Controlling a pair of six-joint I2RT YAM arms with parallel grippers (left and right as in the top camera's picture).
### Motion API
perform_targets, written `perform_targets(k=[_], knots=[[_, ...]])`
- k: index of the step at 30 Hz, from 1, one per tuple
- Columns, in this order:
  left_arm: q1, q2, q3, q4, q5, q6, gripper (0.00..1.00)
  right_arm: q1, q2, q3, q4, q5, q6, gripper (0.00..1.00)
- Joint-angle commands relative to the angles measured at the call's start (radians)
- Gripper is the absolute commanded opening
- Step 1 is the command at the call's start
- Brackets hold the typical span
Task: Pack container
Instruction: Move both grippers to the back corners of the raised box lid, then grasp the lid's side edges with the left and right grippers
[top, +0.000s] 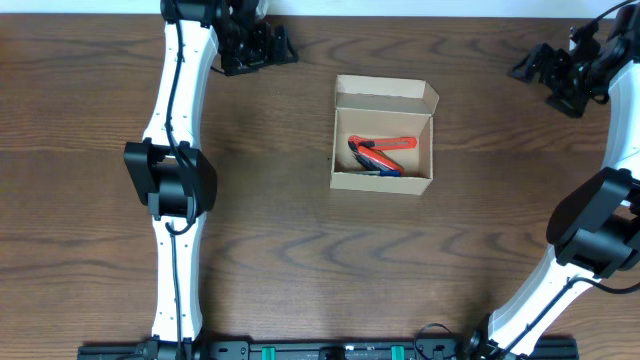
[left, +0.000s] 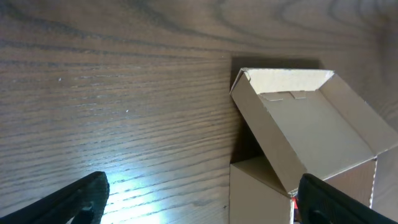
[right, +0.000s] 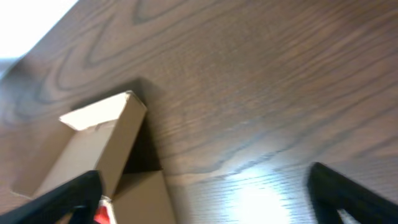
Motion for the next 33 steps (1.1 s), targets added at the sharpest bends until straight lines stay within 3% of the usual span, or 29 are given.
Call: perform_targets(k=[1,2,4,5,6,9,15,25,33], knots=[[0.005,-0.011,0.012,-0.007,0.014,-0.015,0.81,0.006,-0.003,-0.038,0.008,-0.059,0.022,0.54],[0.005,-0.010,0.012,-0.008,0.011,-0.014,0.66,0.006,-0.003,-0.051,0.017,-0.059,0.034,0.41],[0.004,-0.009,0.012,-0.010,0.010,-0.014,0.43,0.007,-0.003,-0.073,0.037,-0.059,0.056,0.24],[0.004,-0.009,0.012,-0.012,0.001,-0.014,0.19,0.007,-0.003,-0.085,0.048,-0.060,0.068,0.11],[0.003,-0.009,0.012,-0.016,-0.023,-0.021,0.06,0.007,-0.003,-0.100,0.061,-0.060,0.078,0.05],[0.001,-0.008,0.011,-0.026,-0.107,-0.076,0.06,0.010,-0.003,-0.145,0.098,-0.062,0.106,0.02],[-0.001,0.009,0.000,-0.021,-0.107,-0.099,0.06,0.023,-0.003,-0.249,0.200,-0.083,0.138,0.02],[-0.021,0.158,-0.001,-0.023,0.211,-0.127,0.06,0.098,-0.003,-0.372,0.426,-0.213,0.257,0.01],[-0.054,0.168,0.000,-0.018,0.217,-0.166,0.06,0.151,-0.003,-0.398,0.502,-0.233,0.406,0.02]])
